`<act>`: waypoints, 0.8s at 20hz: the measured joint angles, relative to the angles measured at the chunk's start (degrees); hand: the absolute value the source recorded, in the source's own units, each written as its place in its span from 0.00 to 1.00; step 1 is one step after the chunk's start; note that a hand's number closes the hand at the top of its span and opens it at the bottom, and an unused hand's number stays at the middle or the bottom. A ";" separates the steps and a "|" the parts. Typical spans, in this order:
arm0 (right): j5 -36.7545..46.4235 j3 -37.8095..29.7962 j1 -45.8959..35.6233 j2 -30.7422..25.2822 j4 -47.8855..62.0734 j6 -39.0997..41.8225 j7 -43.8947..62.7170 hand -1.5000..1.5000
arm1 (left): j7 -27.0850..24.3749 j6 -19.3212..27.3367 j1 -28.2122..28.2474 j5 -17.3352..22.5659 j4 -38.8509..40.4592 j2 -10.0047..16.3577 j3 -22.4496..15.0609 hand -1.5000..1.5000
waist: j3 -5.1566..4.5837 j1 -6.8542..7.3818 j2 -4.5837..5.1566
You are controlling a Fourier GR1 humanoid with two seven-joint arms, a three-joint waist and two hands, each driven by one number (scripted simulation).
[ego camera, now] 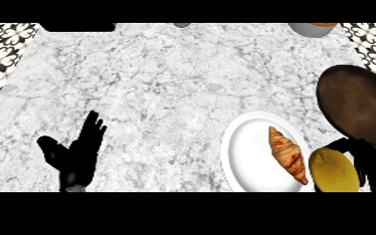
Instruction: Pick the lemon from the plate and place it in the pan
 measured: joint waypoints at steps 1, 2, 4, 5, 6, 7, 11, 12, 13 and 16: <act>-1.94 -1.66 -0.39 0.02 -0.43 0.84 0.02 1.00 | -0.29 0.21 -0.30 -0.35 0.52 -0.49 -0.26 0.50 | 0.01 0.02 0.03; -3.82 -3.60 -1.60 0.16 0.65 0.96 -0.36 1.00 | -0.27 0.10 -0.33 -0.35 0.49 -0.42 -0.12 0.50 | 0.00 0.10 0.04; -6.62 -6.70 -3.91 0.45 3.71 1.10 -1.48 1.00 | 0.33 0.06 -0.48 -0.57 0.09 -0.38 -0.19 0.50 | 0.01 0.23 0.07; -8.45 -8.59 -5.33 0.30 5.77 1.06 -2.47 1.00 | -0.09 -0.26 -1.10 -0.57 1.34 -0.42 0.05 0.50 | 0.02 0.25 0.09; -9.74 -10.19 -7.56 0.06 8.35 1.15 -3.08 1.00 | -0.14 -0.46 -1.35 -0.61 1.58 -0.47 0.03 0.50 | 0.02 0.36 0.11; -10.45 -11.41 -9.45 -0.01 10.89 0.83 -3.99 1.00 | -0.06 -0.41 -1.55 -0.85 1.69 -0.63 -0.13 0.50 | 0.03 0.42 0.12; -10.86 -16.39 -17.51 -1.53 23.86 -2.37 -8.03 1.00 | 1.15 -0.48 -1.79 -0.62 0.76 -0.40 0.24 0.50 | 0.04 0.92 0.22; -10.17 -16.89 -18.79 -1.48 27.11 -3.85 -9.31 1.00 | 1.23 -0.65 -1.43 -0.66 0.35 -0.34 0.15 0.50 | 0.04 0.95 0.22; -10.41 -18.13 -20.83 -2.11 30.88 -4.89 -10.90 1.00 | 0.71 -0.81 -1.58 -0.77 0.88 -0.50 0.14 0.50 | 0.06 1.02 0.26; -10.73 -21.16 -26.09 -4.15 42.93 -8.36 -16.66 1.00 | 0.31 -1.11 -2.48 -0.97 2.02 -0.45 0.40 0.50 | 0.07 1.27 0.37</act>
